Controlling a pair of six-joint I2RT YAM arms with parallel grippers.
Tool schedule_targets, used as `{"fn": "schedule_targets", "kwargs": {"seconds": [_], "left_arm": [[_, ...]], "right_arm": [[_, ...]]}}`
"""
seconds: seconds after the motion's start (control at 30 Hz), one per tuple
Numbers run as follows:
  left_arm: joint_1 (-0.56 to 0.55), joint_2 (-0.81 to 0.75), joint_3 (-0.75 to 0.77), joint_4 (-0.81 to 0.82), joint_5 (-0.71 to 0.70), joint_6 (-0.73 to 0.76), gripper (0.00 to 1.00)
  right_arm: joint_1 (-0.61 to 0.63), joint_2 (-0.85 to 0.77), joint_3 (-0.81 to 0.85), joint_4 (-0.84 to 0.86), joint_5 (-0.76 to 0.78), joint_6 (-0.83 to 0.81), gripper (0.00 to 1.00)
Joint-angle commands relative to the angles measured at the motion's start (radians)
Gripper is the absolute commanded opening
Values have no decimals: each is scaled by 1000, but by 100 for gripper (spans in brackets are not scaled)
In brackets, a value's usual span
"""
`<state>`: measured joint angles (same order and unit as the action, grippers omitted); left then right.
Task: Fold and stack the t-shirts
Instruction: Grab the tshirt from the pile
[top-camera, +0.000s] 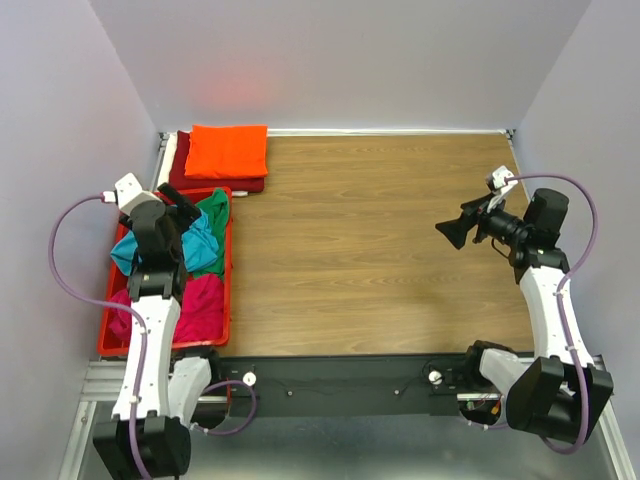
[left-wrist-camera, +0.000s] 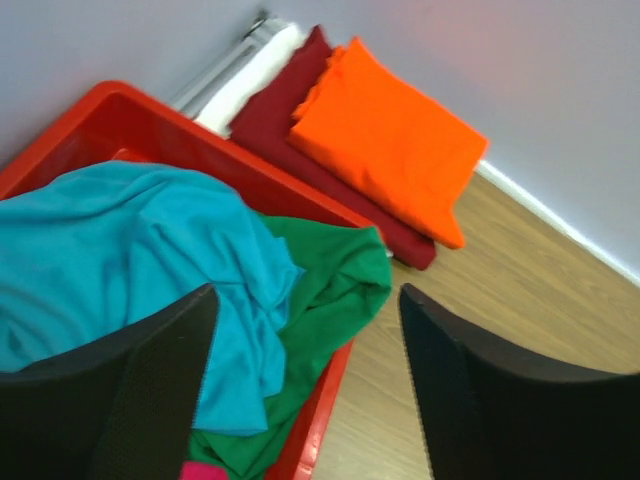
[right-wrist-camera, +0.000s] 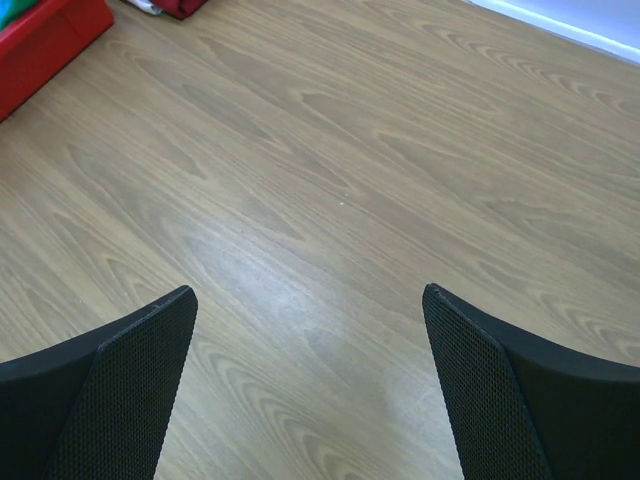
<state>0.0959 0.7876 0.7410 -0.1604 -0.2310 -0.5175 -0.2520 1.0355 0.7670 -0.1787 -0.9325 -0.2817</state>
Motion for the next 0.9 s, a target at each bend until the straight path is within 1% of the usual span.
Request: {"fn": "schedule_targets", "kwargs": {"seconds": [0.0, 0.13, 0.17, 0.27, 0.37, 0.4, 0.5, 0.57, 0.6, 0.67, 0.7, 0.77, 0.8, 0.83, 0.87], "left_arm": [[-2, 97, 47, -103, -168, -65, 72], [-1, 235, 90, -107, -179, -49, 68], [-1, 266, 100, -117, -189, -65, 68], [7, 434, 129, -166, -196, -154, 69], [14, 536, 165, -172, -131, -185, 69], [15, 591, 175, -169, -114, -188, 69], [13, 663, 190, -145, -91, -226, 69], [16, 697, 207, -152, -125, -268, 69], [15, 738, 225, -178, -140, -291, 67], [24, 777, 247, -212, -139, -302, 58], [27, 795, 250, -232, -136, -305, 46], [37, 777, 235, -220, -123, -303, 35], [47, 736, 224, -197, -119, -300, 22], [51, 713, 212, -188, -117, -297, 17], [57, 667, 196, -176, -116, -291, 8]], "right_arm": [[-4, -25, -2, -34, 27, -16, 100], [-4, -20, 5, -42, 66, -11, 100], [-4, -20, 6, -44, 69, -13, 100], [-4, -18, 8, -47, 67, -13, 100], [-4, -17, 9, -48, 67, -13, 100], [-4, -18, 9, -50, 69, -11, 100], [-4, -23, 8, -51, 72, -14, 100], [-4, -25, 9, -53, 75, -13, 100], [-4, -25, 11, -53, 78, -13, 100], [-4, -25, 11, -53, 80, -13, 100], [-4, -23, 12, -53, 80, -11, 100], [-4, -26, 12, -54, 81, -10, 100], [-4, -26, 14, -54, 83, -10, 100], [-4, -26, 14, -54, 81, -10, 100], [-6, -26, 14, -54, 81, -10, 100]]}}
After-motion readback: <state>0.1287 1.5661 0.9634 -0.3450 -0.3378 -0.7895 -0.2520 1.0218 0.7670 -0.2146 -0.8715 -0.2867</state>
